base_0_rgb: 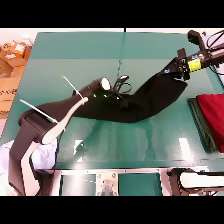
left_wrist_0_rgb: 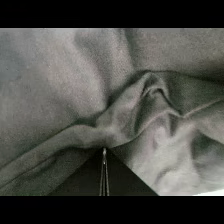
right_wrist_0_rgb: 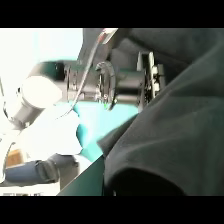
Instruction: Fold the shirts.
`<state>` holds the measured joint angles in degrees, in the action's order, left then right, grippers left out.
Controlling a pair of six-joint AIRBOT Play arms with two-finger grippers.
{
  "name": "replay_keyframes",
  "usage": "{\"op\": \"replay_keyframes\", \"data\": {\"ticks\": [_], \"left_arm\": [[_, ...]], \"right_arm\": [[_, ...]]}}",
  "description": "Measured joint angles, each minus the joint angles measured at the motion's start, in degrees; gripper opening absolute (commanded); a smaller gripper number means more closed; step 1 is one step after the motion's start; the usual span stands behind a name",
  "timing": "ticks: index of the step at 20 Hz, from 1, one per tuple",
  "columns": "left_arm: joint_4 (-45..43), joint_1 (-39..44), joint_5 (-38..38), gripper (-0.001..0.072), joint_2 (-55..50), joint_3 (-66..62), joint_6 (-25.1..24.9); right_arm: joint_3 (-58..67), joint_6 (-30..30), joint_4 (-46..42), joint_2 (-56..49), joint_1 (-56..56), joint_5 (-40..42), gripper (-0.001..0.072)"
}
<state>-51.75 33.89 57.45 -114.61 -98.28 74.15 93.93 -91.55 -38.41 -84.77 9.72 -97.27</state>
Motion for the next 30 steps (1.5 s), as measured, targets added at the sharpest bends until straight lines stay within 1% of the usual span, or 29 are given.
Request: {"op": "replay_keyframes", "data": {"ticks": [2,4,5,8,12,15,16,18,19,20,21,22,23,25,27,29,30], "left_arm": [[-3.48,-3.58,6.73,0.0027,2.01,-6.21,0.13],[-9.51,-7.58,15.21,0.0027,2.91,-12.44,0.37],[-12.52,-9.94,17.42,0.0027,4.11,-14.91,0.55],[-17.94,-17.16,24.57,0.0027,6.99,-18.73,0.74],[-20.94,-25.99,29.07,0.0027,9.86,-20.26,0.76],[-21.31,-30.97,31.30,0.0027,10.95,-20.68,0.76],[-21.44,-32.57,31.82,0.0027,10.91,-20.70,0.81],[-21.94,-35.17,32.13,0.0027,11.52,-20.92,0.98],[-21.79,-36.06,32.39,0.0027,11.21,-20.79,1.36],[-21.49,-37.03,32.54,0.0027,11.37,-20.87,1.77],[-22.03,-37.99,32.54,0.0027,11.65,-20.98,2.32],[-22.38,-38.60,32.59,0.0027,11.45,-20.92,2.78],[-22.18,-38.82,32.65,0.0027,11.30,-20.85,2.95],[-21.97,-39.47,32.37,0.0027,11.65,-20.98,3.37],[-22.56,-39.82,32.09,0.0027,11.41,-20.90,3.63],[-22.32,-39.85,31.85,0.0027,11.56,-20.98,3.74],[-22.43,-39.89,31.82,0.0027,11.41,-20.92,3.74]], "right_arm": [[0.59,-1.33,1.44,0.24,-2.73,1.09,0.0018],[0.94,-2.58,2.25,0.33,-5.81,3.30,0.0018],[1.05,-3.10,2.45,0.31,-7.58,4.63,0.0019],[1.20,-3.89,3.13,-0.50,-14.12,9.46,0.0018],[1.29,-4.85,3.41,-4.11,-24.41,19.76,0.0018],[1.31,-5.16,3.56,-9.75,-33.33,30.75,0.0019],[1.31,-4.42,3.67,-12.07,-36.39,35.06,0.0052],[1.42,-0.42,7.02,-16.76,-42.60,45.59,0.0496],[1.53,2.32,9.44,-18.88,-45.27,49.92,0.0508],[1.55,4.61,11.37,-20.48,-46.84,52.37,0.0508],[1.62,6.84,12.92,-21.51,-47.58,54.10,0.0473],[1.68,8.68,14.38,-22.12,-47.58,54.47,0.0283],[1.73,9.94,15.72,-22.58,-46.84,53.77,0.0146],[1.73,11.58,17.57,-22.88,-43.52,50.62,0.0153],[1.01,12.52,18.80,-22.36,-39.23,45.51,0.0153],[-2.71,13.29,19.52,-19.34,-34.58,41.46,0.0154],[-5.75,13.55,19.19,-17.27,-32.09,41.27,0.0193]]}}
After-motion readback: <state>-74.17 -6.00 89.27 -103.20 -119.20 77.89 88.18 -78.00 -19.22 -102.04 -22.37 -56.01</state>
